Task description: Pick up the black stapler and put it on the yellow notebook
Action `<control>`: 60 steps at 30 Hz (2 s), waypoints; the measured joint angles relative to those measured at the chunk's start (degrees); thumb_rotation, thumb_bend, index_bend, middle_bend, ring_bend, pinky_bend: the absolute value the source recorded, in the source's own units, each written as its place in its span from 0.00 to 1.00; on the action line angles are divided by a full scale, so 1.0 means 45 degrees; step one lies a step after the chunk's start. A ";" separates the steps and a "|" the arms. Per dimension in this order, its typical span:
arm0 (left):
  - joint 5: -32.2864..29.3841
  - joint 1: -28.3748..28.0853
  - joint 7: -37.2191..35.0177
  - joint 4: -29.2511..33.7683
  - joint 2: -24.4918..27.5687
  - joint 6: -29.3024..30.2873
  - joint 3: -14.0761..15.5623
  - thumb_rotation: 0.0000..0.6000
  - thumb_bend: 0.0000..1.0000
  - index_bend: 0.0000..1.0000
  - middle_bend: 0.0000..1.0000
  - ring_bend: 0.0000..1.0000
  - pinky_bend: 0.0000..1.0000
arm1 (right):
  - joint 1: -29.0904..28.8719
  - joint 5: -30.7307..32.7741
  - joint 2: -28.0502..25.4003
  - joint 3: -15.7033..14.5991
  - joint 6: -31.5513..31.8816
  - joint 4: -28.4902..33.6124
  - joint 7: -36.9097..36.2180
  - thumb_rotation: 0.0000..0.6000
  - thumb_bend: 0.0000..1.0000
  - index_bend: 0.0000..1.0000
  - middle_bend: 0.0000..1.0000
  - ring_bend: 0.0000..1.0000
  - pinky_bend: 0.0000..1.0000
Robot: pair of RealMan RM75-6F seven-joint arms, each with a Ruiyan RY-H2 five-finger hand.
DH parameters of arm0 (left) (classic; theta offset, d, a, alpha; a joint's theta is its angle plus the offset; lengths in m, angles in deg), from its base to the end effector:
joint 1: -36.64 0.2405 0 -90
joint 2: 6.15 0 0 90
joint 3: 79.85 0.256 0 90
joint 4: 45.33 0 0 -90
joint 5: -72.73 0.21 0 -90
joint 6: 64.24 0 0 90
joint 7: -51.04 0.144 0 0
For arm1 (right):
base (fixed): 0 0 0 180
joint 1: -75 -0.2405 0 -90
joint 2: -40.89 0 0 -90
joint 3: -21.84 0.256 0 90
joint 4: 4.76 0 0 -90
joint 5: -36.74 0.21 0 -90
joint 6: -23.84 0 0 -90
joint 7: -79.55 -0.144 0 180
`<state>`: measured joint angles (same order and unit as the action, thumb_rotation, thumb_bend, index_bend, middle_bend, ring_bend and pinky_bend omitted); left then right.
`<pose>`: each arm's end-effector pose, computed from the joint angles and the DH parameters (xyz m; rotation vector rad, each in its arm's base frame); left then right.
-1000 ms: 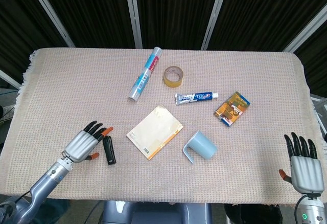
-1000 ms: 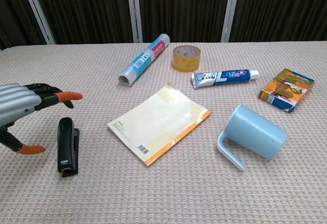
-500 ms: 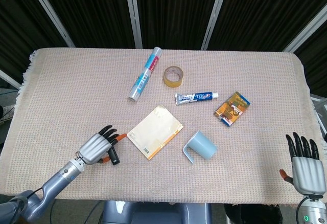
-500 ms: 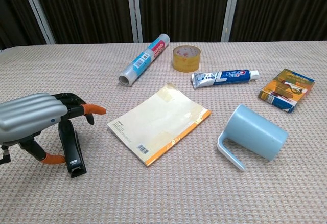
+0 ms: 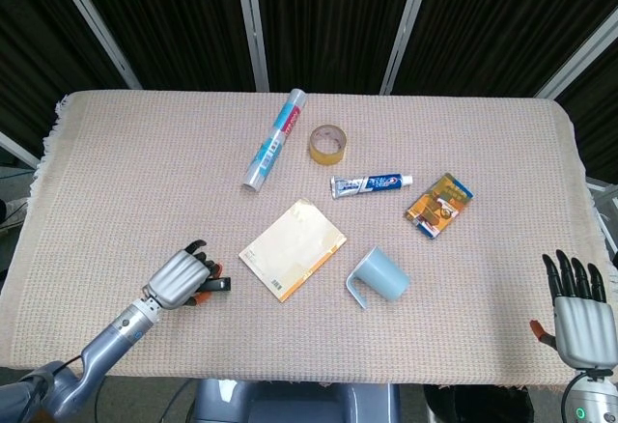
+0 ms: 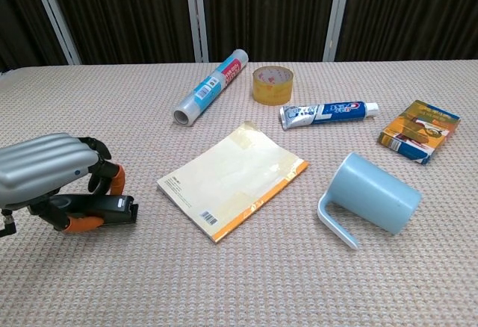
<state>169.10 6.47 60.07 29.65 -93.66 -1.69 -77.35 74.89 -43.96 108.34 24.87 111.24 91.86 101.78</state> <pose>-0.2237 0.2631 -0.0215 -2.1438 -0.6543 -0.8911 -0.3149 -0.1539 0.1440 1.3393 -0.7872 0.6125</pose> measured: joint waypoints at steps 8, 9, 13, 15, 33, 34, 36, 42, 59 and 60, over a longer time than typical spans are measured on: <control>0.0255 -0.0025 -0.0245 0.1046 0.0736 0.0870 -0.0136 1.00 0.65 0.60 0.65 0.53 0.27 | -0.0025 0.0028 0.0047 -0.0028 -0.0108 0.0006 0.0097 1.00 0.10 0.00 0.00 0.00 0.00; 0.0210 -0.0059 -0.0225 0.1178 0.0814 0.0891 -0.0245 1.00 0.65 0.60 0.65 0.53 0.27 | -0.0023 0.0005 0.0048 -0.0049 -0.0114 0.0028 0.0109 1.00 0.10 0.00 0.00 0.00 0.00; -0.0133 -0.0266 0.0223 0.1452 0.0802 0.0537 -0.0491 1.00 0.63 0.59 0.63 0.52 0.27 | 0.0058 -0.0193 -0.0038 -0.0099 0.0068 0.0147 -0.0073 1.00 0.10 0.00 0.00 0.00 0.00; -0.0280 -0.0422 0.0682 0.1562 0.0673 0.0336 -0.0650 1.00 0.61 0.60 0.62 0.52 0.27 | 0.0124 -0.0356 -0.0118 -0.0136 0.0216 0.0196 -0.0237 1.00 0.10 0.00 0.00 0.00 0.00; -0.2128 -0.2430 0.2937 -0.0212 -0.3067 -0.1262 -0.2441 1.00 0.56 0.58 0.59 0.52 0.31 | 0.0257 -0.0768 -0.0907 -0.0212 0.0234 0.0245 -0.1994 1.00 0.10 0.00 0.00 0.00 0.00; -0.2155 -0.2499 0.2859 -0.0463 -0.3233 -0.1236 -0.2486 1.00 0.56 0.58 0.59 0.52 0.31 | 0.0244 -0.0729 -0.0918 -0.0193 0.0197 0.0237 -0.2027 1.00 0.10 0.00 0.00 0.00 0.00; -0.2198 -0.2607 0.2714 -0.0877 -0.3444 -0.1215 -0.2531 1.00 0.51 0.55 0.58 0.52 0.31 | 0.0171 -0.0544 -0.0955 -0.0109 0.0013 0.0203 -0.2157 1.00 0.10 0.00 0.00 0.00 0.00; -0.2439 -0.3064 0.2048 -0.1938 -0.3888 -0.1665 -0.2638 1.00 0.39 0.40 0.50 0.48 0.31 | -0.0108 -0.0002 -0.1019 0.0120 -0.0567 0.0114 -0.2321 1.00 0.10 0.00 0.00 0.00 0.00; -0.1745 -0.3889 0.0264 -0.3546 -0.5113 -0.0986 -0.2465 1.00 0.22 0.00 0.11 0.05 0.20 | 0.0237 -0.0259 -0.1198 -0.0020 -0.0055 0.0251 -0.2518 1.00 0.10 0.00 0.00 0.00 0.00; -0.1662 -0.3877 0.0125 -0.3492 -0.5095 -0.0799 -0.2436 1.00 0.21 0.00 0.08 0.03 0.19 | 0.0217 -0.0228 -0.1167 -0.0018 -0.0098 0.0249 -0.2426 1.00 0.10 0.00 0.00 0.00 0.00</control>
<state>161.62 -10.98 60.63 13.93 -116.59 -5.29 -88.31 75.87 -44.98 103.09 24.79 110.80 92.98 90.86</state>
